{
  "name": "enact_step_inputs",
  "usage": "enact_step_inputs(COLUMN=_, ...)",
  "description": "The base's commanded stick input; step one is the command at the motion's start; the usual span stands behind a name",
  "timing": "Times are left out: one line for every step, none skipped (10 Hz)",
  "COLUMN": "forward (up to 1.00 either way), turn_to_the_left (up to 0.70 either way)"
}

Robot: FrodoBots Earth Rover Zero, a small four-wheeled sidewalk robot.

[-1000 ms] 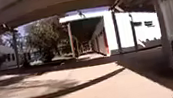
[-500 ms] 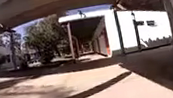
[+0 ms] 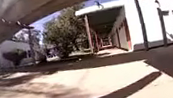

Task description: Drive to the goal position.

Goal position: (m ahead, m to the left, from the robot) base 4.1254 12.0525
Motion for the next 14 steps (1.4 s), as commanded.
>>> enact_step_inputs(forward=0.70, turn_to_the_left=0.00)
enact_step_inputs(forward=0.70, turn_to_the_left=0.00)
enact_step_inputs(forward=0.70, turn_to_the_left=0.00)
enact_step_inputs(forward=0.70, turn_to_the_left=0.00)
enact_step_inputs(forward=0.70, turn_to_the_left=0.00)
enact_step_inputs(forward=0.70, turn_to_the_left=0.00)
enact_step_inputs(forward=0.70, turn_to_the_left=0.00)
enact_step_inputs(forward=0.70, turn_to_the_left=0.00)
enact_step_inputs(forward=0.70, turn_to_the_left=0.00)
enact_step_inputs(forward=0.70, turn_to_the_left=0.01)
enact_step_inputs(forward=0.70, turn_to_the_left=0.18)
enact_step_inputs(forward=0.70, turn_to_the_left=0.35)
enact_step_inputs(forward=0.70, turn_to_the_left=0.35)
enact_step_inputs(forward=0.70, turn_to_the_left=0.35)
